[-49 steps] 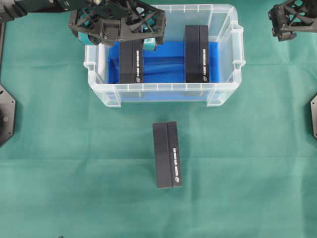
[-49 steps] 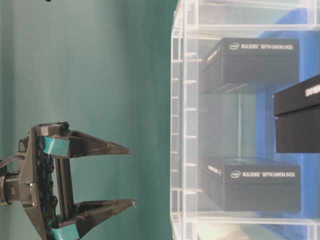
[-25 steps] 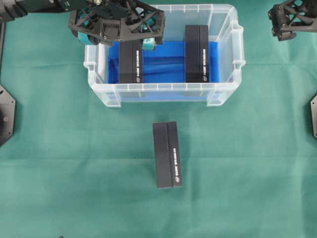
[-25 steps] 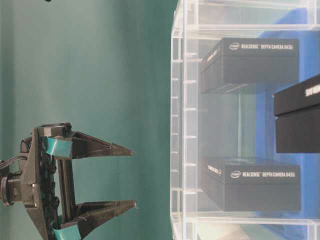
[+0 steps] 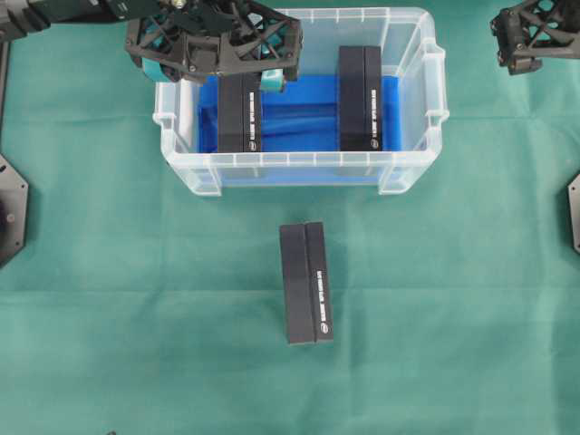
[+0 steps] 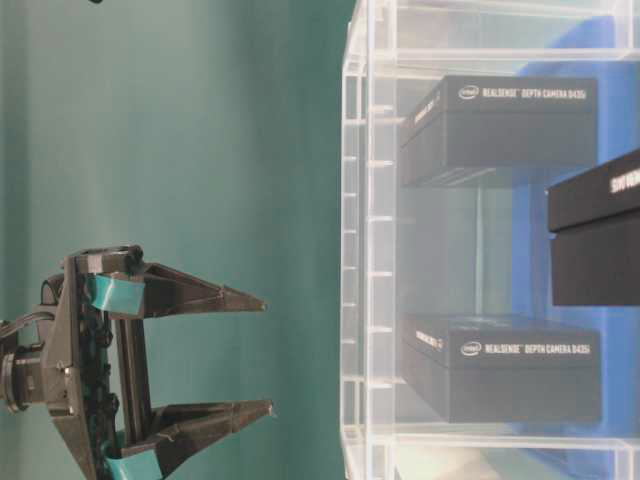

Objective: Take out the box from the case.
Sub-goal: 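Move the open left gripper over the left black box in the bin, then lower the left gripper around the left black box and close it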

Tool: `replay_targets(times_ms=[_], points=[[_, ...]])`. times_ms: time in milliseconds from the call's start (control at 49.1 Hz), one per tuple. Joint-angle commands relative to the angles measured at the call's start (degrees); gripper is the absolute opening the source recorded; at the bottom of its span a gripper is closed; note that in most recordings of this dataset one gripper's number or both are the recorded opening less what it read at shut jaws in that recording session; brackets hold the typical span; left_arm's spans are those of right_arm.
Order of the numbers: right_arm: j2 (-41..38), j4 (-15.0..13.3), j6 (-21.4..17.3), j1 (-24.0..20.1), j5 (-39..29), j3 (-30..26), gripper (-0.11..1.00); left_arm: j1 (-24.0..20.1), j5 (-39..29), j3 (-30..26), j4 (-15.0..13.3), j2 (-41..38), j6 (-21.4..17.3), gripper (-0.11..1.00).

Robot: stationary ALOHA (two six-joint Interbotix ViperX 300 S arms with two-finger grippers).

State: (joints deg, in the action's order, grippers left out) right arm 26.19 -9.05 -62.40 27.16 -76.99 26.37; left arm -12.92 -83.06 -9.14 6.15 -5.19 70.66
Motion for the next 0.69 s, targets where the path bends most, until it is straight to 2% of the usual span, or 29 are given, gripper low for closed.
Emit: replay_targets(times_ms=[0,387,672], points=[[0.79,-0.18,0.00,0.00,0.26,-0.53,0.91,-0.18,0.00,-0.62,0.26,2.02,0.09,0.99],[0.79,-0.09,0.00,0.00,0.26,-0.53,0.91,-0.26,0.00,-0.53,0.35,1.93,0.09,0.99],[0.79,-0.09,0.09,0.00,0.26,-0.35,0.91,-0.79,1.67,2.11,1.14,1.93,0.09,0.99]])
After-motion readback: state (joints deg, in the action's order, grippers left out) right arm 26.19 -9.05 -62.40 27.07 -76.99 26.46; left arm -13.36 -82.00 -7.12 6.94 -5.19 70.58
